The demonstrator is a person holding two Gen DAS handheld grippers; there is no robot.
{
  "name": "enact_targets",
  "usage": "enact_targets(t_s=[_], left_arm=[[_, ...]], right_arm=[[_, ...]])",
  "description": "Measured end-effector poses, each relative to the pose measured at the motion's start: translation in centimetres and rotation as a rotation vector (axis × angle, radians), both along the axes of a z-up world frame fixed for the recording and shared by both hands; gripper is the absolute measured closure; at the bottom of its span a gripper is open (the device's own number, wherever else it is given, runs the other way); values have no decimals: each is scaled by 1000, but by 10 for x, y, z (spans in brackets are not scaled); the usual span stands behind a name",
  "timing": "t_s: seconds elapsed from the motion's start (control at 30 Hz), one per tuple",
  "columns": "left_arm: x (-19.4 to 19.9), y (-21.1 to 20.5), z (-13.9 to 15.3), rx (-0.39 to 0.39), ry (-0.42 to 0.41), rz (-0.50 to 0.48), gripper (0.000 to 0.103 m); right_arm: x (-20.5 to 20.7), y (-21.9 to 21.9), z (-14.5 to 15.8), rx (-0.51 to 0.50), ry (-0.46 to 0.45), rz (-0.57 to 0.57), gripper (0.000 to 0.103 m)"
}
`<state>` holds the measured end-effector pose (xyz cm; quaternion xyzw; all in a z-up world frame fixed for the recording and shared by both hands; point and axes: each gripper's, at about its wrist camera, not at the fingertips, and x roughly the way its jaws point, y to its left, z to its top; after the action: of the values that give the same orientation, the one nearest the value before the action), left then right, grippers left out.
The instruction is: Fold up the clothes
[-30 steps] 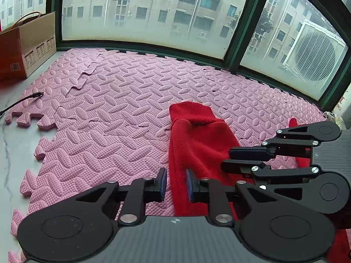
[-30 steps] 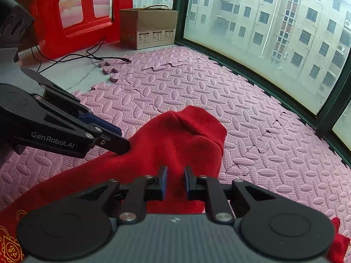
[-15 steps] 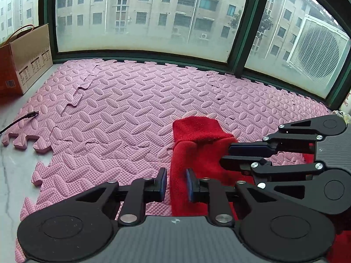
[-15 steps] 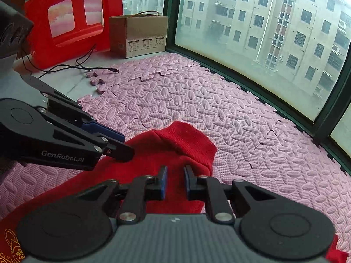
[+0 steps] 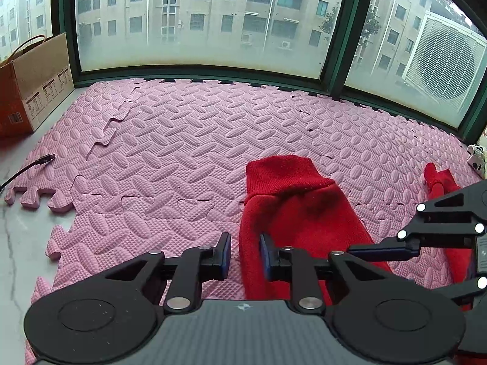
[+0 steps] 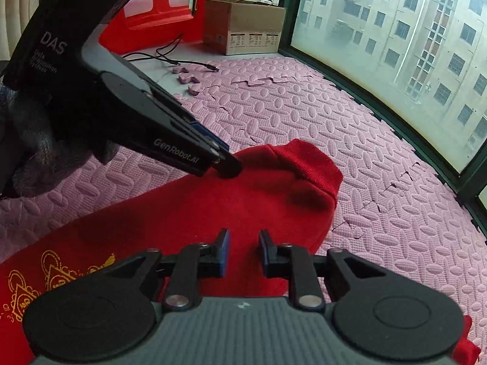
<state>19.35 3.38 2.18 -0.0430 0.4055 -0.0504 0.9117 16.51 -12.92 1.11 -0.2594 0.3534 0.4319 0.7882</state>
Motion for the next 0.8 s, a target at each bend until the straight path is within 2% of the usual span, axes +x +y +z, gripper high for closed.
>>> enact_targets(t_s=[0.13,0.27,0.33,0.43,0.6,0.8], left_arm=[[-20,-3,14,-9,-30,-27,80],[-42,-8,19,-12,-20,-57,82],[-55,-9,20,-17,-17,-68,85],[-71,-10,19,-66,-13,-92,89],[-77,-17,6,-32,18,-111,92],[-75,-11,4,-54,42,-91,93]], right_arm=[[-25,-7,5,-13,25,67,81],[-40,-19,2,-48,19,67,81],[-40,-27,3,-42,45,36,80],[-44,-34,4,-47,32,26,80],[-51,-33,4,-52,19,24,80],[-55,-57,18,-25,-1,-44,75]])
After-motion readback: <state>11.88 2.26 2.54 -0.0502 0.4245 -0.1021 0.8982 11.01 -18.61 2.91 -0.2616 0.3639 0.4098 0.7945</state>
